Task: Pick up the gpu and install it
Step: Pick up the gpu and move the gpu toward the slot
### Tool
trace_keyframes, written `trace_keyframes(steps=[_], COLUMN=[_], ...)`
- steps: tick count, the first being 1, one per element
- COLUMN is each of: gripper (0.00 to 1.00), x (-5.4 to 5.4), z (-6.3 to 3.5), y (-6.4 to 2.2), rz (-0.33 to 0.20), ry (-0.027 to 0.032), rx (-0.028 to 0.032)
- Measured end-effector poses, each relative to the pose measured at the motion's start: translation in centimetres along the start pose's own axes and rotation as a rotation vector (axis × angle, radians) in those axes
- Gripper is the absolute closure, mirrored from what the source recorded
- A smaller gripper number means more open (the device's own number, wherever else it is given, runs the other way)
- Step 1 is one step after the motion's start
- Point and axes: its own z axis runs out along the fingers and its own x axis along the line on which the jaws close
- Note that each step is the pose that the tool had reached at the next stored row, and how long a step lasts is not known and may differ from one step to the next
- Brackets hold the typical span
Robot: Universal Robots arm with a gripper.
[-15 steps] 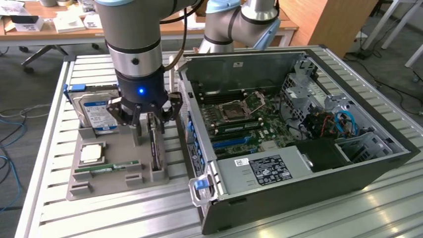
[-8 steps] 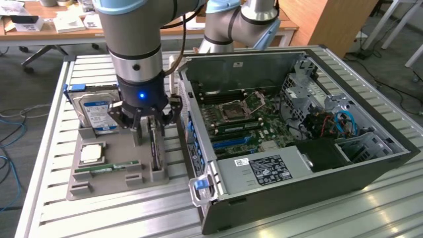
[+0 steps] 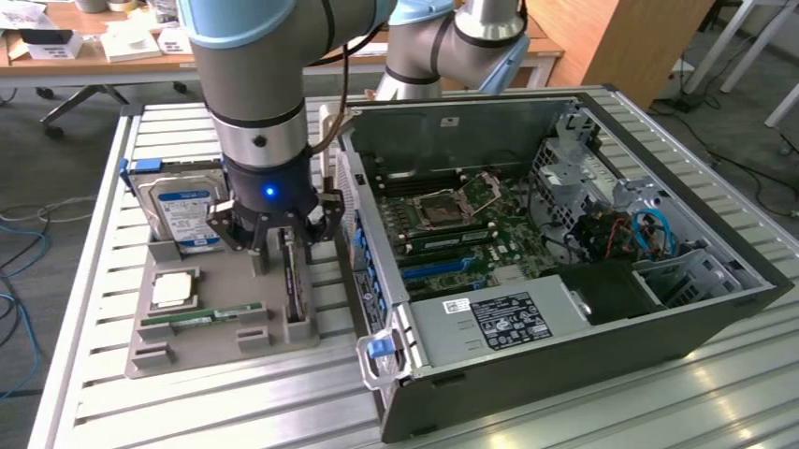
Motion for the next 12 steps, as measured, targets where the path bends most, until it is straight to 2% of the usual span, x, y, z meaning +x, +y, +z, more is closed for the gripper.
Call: trace_keyframes(steps=[7,12], gripper=[0.45,0.45], x=[0.02,0.03], z=[0.84,0.98], y=[-0.04,-0.04], rz=[0.000,0.000], ry=[0.0000,0.0002], rx=[0.0000,0.0002])
